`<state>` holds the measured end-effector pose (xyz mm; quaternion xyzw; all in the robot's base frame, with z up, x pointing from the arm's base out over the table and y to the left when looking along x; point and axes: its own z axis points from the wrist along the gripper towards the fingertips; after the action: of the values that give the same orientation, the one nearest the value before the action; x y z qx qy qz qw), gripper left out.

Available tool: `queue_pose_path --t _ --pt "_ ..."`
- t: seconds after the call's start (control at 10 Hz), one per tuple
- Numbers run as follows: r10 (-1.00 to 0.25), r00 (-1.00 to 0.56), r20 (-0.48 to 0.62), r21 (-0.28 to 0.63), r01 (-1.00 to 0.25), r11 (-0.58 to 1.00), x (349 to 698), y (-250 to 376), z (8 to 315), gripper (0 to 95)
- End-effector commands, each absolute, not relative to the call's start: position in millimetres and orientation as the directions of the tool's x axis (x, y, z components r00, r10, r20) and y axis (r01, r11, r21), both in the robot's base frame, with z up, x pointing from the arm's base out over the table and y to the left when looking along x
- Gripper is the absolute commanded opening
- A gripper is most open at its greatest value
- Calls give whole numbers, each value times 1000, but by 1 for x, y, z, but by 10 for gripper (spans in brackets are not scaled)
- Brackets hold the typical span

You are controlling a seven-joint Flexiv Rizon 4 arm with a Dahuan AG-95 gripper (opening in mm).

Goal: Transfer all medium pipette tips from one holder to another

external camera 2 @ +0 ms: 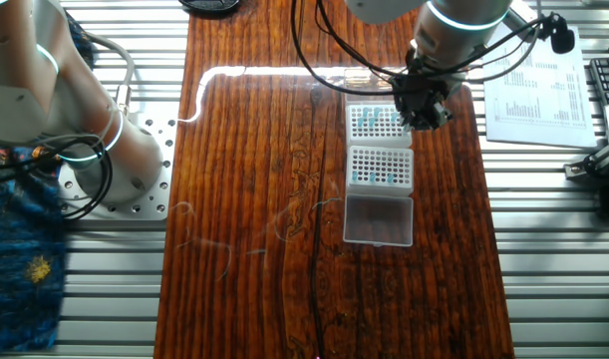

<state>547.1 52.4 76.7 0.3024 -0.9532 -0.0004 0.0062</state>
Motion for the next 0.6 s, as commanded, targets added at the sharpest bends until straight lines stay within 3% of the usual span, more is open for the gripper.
queue_pose_path --t 0.1,0.6 --pt "-577 -817 10 9 -577 817 547 52 81 0" --pt "-575 -817 28 14 -575 818 547 51 126 0"
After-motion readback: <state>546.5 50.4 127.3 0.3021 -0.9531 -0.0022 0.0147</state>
